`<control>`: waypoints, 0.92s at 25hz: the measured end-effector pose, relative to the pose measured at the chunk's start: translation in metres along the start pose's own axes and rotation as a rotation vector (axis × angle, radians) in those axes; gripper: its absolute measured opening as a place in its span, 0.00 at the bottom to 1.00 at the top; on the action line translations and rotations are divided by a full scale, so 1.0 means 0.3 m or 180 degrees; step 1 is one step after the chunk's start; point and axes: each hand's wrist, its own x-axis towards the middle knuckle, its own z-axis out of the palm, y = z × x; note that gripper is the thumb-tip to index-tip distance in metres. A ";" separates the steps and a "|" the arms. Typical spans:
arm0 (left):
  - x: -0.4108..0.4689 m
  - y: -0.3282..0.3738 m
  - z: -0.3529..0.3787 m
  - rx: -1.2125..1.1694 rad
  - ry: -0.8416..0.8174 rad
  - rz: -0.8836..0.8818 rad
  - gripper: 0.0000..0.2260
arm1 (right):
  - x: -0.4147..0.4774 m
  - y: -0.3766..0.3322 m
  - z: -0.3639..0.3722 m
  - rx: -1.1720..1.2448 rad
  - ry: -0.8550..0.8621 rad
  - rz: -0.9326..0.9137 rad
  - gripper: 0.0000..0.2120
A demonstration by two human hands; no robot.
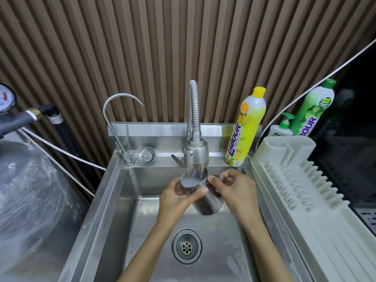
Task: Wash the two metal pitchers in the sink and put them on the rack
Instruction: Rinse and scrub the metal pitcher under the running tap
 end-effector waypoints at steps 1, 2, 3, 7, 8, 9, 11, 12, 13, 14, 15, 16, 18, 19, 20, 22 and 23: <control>0.014 -0.018 0.010 -0.0405 -0.0248 -0.0133 0.30 | -0.005 -0.008 -0.005 -0.0391 0.0118 -0.0301 0.12; 0.027 -0.026 0.021 -0.0708 -0.0436 -0.0199 0.27 | -0.010 -0.017 -0.005 -0.0545 0.0148 -0.0546 0.10; 0.047 -0.031 0.030 -0.0787 -0.0565 -0.0253 0.23 | -0.007 -0.016 0.002 -0.0591 0.0144 -0.0760 0.07; 0.156 -0.061 0.055 -0.0351 -0.0897 -0.0504 0.18 | 0.031 0.003 0.070 -0.1086 0.0027 -0.1348 0.03; 0.178 -0.077 0.058 -0.0056 -0.0866 -0.0587 0.19 | 0.036 0.007 0.091 -0.1242 -0.0045 -0.1448 0.03; 0.192 -0.088 0.057 0.0319 -0.0770 -0.0676 0.21 | 0.037 0.015 0.114 -0.1408 -0.0140 -0.1551 0.06; 0.214 -0.125 0.049 0.0958 -0.0636 -0.0755 0.20 | 0.041 0.047 0.159 -0.1637 -0.0329 -0.1712 0.13; 0.213 -0.133 0.044 0.1107 -0.0602 -0.0767 0.15 | 0.043 0.064 0.175 -0.1678 -0.0386 -0.1821 0.14; 0.212 -0.137 0.039 0.1167 -0.0598 -0.0784 0.12 | 0.048 0.087 0.191 -0.1730 -0.0414 -0.1968 0.15; 0.220 -0.149 0.034 0.1172 -0.0603 -0.0740 0.09 | 0.053 0.109 0.206 -0.1773 -0.0410 -0.2123 0.15; 0.222 -0.156 0.031 0.1163 -0.0626 -0.0694 0.09 | 0.059 0.131 0.218 -0.1801 -0.0397 -0.2215 0.15; 0.230 -0.172 0.029 0.1097 -0.0616 -0.0616 0.10 | 0.064 0.147 0.223 -0.1788 -0.0411 -0.2211 0.14; 0.235 -0.194 0.027 0.0809 -0.0477 -0.0669 0.13 | 0.076 0.167 0.216 -0.1635 -0.0388 -0.2126 0.11; 0.230 -0.200 0.025 0.0625 -0.0398 -0.0752 0.13 | 0.084 0.176 0.206 -0.1376 -0.0264 -0.1953 0.08; 0.230 -0.213 0.025 0.0438 -0.0306 -0.0800 0.13 | 0.092 0.188 0.193 -0.0965 -0.0089 -0.1567 0.05; 0.204 -0.214 0.025 0.0008 -0.0155 -0.0880 0.15 | 0.096 0.198 0.150 0.0326 0.0051 -0.0284 0.06; 0.180 -0.202 0.023 -0.0321 -0.0169 -0.0939 0.17 | 0.085 0.209 0.135 0.1048 -0.0106 0.0254 0.09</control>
